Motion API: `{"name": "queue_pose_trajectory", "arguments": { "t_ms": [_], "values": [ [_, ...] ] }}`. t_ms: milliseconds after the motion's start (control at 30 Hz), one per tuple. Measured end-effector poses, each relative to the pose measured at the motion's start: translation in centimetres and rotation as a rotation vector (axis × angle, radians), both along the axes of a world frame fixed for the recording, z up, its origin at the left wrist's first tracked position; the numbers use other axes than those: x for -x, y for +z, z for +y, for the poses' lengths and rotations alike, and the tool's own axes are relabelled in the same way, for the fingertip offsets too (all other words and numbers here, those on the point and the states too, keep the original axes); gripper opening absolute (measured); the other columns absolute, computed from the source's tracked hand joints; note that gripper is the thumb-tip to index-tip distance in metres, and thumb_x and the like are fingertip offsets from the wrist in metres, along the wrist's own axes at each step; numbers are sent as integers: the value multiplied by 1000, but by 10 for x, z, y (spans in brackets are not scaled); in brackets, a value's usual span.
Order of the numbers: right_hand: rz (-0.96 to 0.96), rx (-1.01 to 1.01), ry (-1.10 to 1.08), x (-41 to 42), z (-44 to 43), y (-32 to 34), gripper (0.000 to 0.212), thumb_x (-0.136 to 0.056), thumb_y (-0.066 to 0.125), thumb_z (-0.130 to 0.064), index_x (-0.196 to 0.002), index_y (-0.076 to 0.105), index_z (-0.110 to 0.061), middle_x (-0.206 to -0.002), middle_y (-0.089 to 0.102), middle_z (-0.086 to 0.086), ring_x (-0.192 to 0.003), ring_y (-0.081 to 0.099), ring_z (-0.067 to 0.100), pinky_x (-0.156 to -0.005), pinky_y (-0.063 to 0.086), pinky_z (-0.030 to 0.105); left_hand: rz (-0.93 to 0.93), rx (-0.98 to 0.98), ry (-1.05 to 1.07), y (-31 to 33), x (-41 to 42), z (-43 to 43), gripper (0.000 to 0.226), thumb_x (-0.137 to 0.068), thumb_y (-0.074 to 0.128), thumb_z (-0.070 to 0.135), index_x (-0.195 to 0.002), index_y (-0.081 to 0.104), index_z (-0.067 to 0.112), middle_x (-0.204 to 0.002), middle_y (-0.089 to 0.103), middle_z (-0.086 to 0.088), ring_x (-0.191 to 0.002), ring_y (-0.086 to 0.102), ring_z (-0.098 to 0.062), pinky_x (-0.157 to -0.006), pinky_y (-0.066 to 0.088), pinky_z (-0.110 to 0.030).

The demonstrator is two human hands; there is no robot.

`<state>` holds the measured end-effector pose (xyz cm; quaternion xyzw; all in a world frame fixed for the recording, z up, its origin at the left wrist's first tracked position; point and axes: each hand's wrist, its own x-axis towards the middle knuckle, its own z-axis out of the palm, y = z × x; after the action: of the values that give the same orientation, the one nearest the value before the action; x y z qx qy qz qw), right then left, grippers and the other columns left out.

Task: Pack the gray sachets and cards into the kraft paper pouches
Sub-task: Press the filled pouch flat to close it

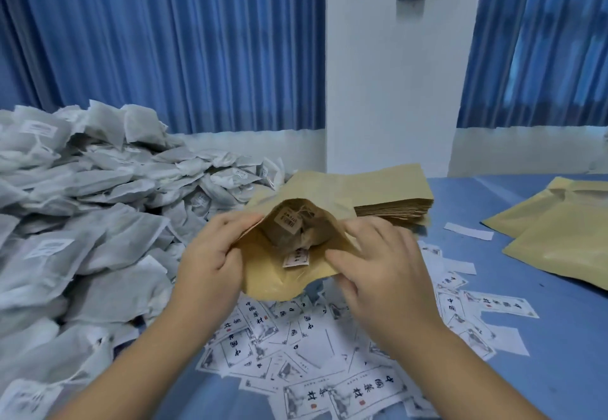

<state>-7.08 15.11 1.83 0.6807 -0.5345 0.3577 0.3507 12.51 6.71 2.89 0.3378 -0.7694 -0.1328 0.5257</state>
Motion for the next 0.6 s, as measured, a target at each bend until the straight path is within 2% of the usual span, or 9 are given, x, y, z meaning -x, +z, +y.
{"name": "queue_pose_trajectory", "arguments": {
  "t_ms": [67, 100, 200, 267, 367, 433, 500, 533, 600],
  "values": [
    [94, -3, 59, -1, 6, -4, 19, -58, 73, 0, -70, 71, -15, -110, 66, 4, -101, 57, 28, -79, 41, 37, -94, -5, 78, -9, -16, 9, 63, -77, 42, -18, -115, 68, 26, -116, 58, 17, -106, 50, 5, -86, 36, -6],
    [141, -21, 87, -1, 9, -5, 20, -57, 75, 0, -69, 71, -15, -110, 67, 3, -99, 60, 29, -79, 44, 39, -185, 10, 147, -12, -24, 13, 61, -77, 46, -14, -118, 67, 25, -120, 57, 14, -106, 50, 0, -83, 40, -13],
    [232, -92, 160, 0, 16, -10, 18, -56, 77, 0, -68, 71, -13, -108, 68, 3, -92, 64, 30, -76, 47, 38, -541, 85, 389, -15, -37, 25, 60, -65, 70, 0, -121, 67, 20, -127, 58, -8, -106, 54, -33, -76, 48, -41],
    [260, -126, 197, -1, 19, -12, 13, -59, 75, -3, -68, 72, -13, -107, 70, 3, -89, 65, 28, -73, 49, 35, -655, 61, 414, -16, -38, 32, 67, -59, 73, 2, -123, 65, 17, -126, 58, -15, -104, 56, -41, -77, 47, -48],
    [258, -161, 219, -3, 23, -16, 5, -69, 75, -7, -73, 73, -10, -108, 70, 4, -83, 65, 27, -66, 47, 32, -684, 61, 396, -19, -28, 42, 67, -65, 68, 6, -130, 59, 22, -130, 55, -13, -109, 57, -38, -81, 45, -46],
    [244, -181, 204, -3, 26, -19, 7, -70, 79, -9, -75, 75, -9, -108, 70, 4, -80, 65, 26, -63, 45, 30, -701, 51, 399, -21, -20, 47, 65, -75, 66, 20, -136, 49, 33, -134, 49, -2, -112, 55, -29, -84, 42, -40],
    [221, -233, 177, -1, 30, -23, 17, -64, 86, -12, -79, 77, -11, -109, 71, 5, -78, 67, 26, -62, 48, 29, -678, 10, 413, -25, -14, 48, 60, -84, 59, 40, -140, 37, 40, -137, 43, 8, -116, 51, -20, -89, 40, -35],
    [193, -275, 168, 0, 31, -24, 22, -65, 86, -13, -85, 78, -11, -109, 71, 6, -80, 68, 27, -63, 51, 30, -668, 7, 421, -27, -11, 47, 58, -86, 58, 46, -139, 37, 40, -136, 43, 9, -115, 52, -18, -89, 41, -35],
    [39, -401, 187, 1, 35, -27, 27, -76, 76, -17, -103, 75, -17, -114, 70, 1, -92, 68, 23, -77, 52, 26, -705, 18, 439, -28, -9, 50, 55, -83, 64, 46, -134, 47, 36, -129, 52, 8, -103, 59, -21, -83, 44, -37]
  ]
}}
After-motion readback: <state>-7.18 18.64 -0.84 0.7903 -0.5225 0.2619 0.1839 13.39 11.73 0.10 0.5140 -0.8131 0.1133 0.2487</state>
